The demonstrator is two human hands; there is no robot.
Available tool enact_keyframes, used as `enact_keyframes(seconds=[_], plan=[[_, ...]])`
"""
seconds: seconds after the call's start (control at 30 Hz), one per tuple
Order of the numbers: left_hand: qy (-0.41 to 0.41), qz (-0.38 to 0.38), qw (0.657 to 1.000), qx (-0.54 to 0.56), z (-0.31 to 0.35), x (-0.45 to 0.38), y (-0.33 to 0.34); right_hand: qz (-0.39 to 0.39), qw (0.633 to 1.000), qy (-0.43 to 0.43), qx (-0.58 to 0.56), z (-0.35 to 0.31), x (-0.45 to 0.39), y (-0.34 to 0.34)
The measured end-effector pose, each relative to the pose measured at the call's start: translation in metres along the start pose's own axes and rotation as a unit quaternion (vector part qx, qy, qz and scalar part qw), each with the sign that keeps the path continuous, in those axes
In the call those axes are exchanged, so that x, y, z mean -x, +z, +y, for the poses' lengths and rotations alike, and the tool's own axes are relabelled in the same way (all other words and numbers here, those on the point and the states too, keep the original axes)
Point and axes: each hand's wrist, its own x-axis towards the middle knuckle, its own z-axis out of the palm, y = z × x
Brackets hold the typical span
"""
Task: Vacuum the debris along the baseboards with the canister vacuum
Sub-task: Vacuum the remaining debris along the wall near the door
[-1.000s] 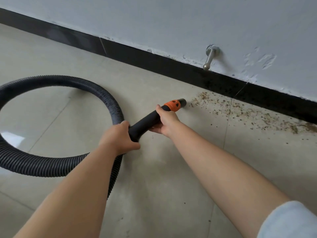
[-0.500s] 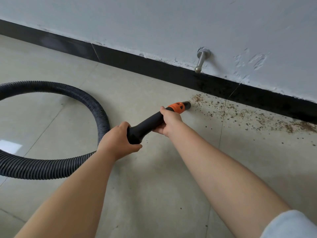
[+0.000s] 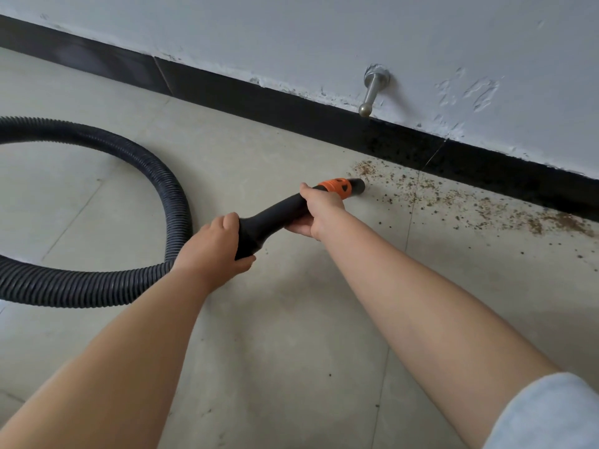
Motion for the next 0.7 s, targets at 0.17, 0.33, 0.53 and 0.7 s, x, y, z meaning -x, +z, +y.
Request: enact_keyframes(seconds=[0.17, 0.33, 0.53, 0.7], plan=[[0.019, -0.024, 0.999, -0.038, -0.004, 0.0, 0.006, 0.015, 0.998, 0.003, 0.062, 0.003, 0.004, 0.004], [0.022, -0.016, 0.999, -0.028, -0.006, -0.003, 0.003, 0.092, 0.84, -0.152, 0.512, -0.005, 0.007, -0.01], [0.027, -0.016, 0.999, -0.024, -0.004, -0.004, 0.005, 0.1, 0.652, -0.405, 0.633, 0.01, 0.009, -0.026], [0.019, -0.005, 1.0, -0.011, -0.001, -0.002, 0.006, 0.095, 0.742, -0.415, 0.518, 0.024, -0.001, -0.028]])
